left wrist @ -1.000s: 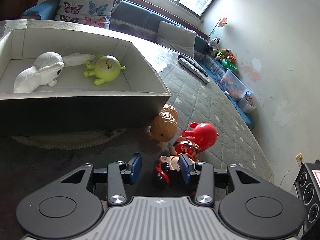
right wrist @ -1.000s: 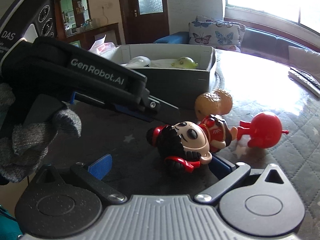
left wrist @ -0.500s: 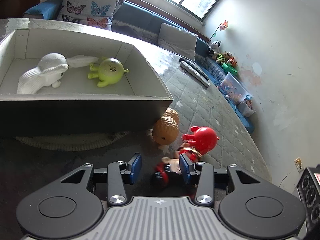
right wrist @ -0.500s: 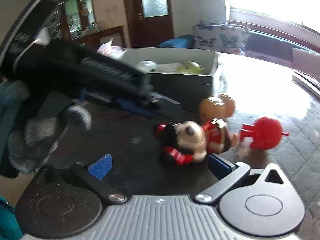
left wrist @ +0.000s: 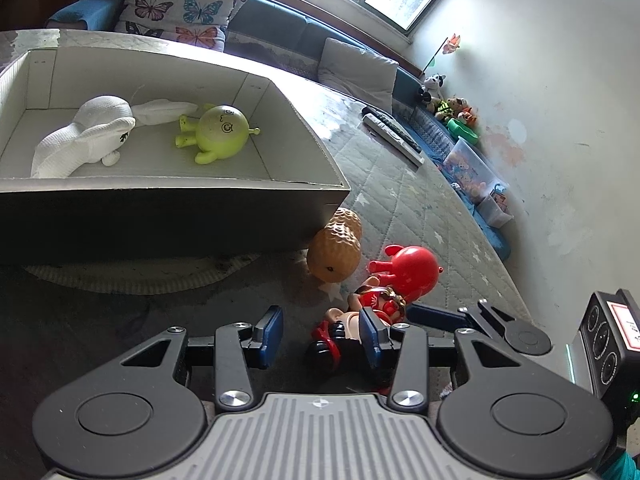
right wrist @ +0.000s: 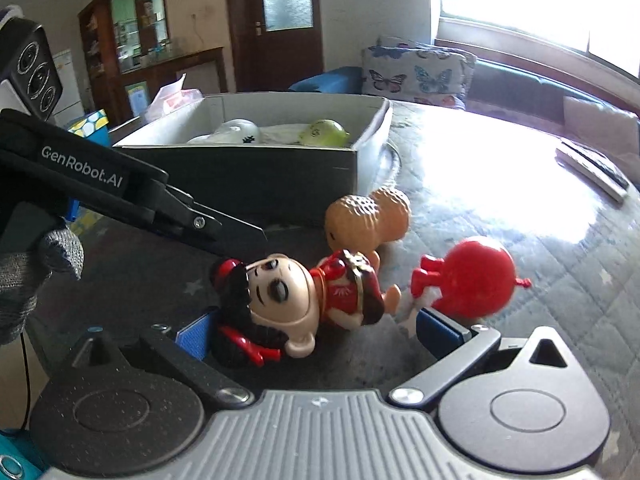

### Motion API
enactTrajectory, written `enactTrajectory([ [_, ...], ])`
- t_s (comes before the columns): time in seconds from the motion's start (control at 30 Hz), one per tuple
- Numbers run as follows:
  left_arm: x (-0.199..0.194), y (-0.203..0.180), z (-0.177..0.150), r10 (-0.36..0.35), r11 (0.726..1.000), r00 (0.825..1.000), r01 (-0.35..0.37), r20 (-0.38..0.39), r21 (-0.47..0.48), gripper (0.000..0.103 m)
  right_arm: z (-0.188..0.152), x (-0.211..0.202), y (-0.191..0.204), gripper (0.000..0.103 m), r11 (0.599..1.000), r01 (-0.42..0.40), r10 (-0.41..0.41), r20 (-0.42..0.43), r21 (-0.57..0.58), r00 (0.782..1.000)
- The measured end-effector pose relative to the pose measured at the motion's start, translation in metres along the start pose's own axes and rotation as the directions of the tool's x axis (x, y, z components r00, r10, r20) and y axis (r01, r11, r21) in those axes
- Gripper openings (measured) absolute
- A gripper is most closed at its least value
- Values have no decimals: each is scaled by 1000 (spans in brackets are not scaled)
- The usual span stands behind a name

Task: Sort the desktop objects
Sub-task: 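Lower the left tool onto the red-haired doll and close it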

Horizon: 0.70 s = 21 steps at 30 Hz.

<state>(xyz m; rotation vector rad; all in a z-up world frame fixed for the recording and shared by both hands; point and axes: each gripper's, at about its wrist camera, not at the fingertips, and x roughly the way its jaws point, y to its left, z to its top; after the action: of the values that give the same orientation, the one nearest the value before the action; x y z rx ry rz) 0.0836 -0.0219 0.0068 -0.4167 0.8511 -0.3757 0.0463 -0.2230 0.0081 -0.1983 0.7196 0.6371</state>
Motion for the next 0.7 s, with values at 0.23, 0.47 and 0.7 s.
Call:
enactTrajectory([
  [0.23,2,1,1,8,1000,1000,-8,-6,-1,44,2,8,0,103,999,-29,28,-12,-40,1000],
  [0.47,4,2,1,-6,1000,1000,5,-19,-5,44,3,15,0,103,998,-47,46,-17,-37,999],
  [0.7,6,-3,3,-35,999,999,35,-37,17,44,-2,16,6,103,999,-38,38,-5,-37,999],
])
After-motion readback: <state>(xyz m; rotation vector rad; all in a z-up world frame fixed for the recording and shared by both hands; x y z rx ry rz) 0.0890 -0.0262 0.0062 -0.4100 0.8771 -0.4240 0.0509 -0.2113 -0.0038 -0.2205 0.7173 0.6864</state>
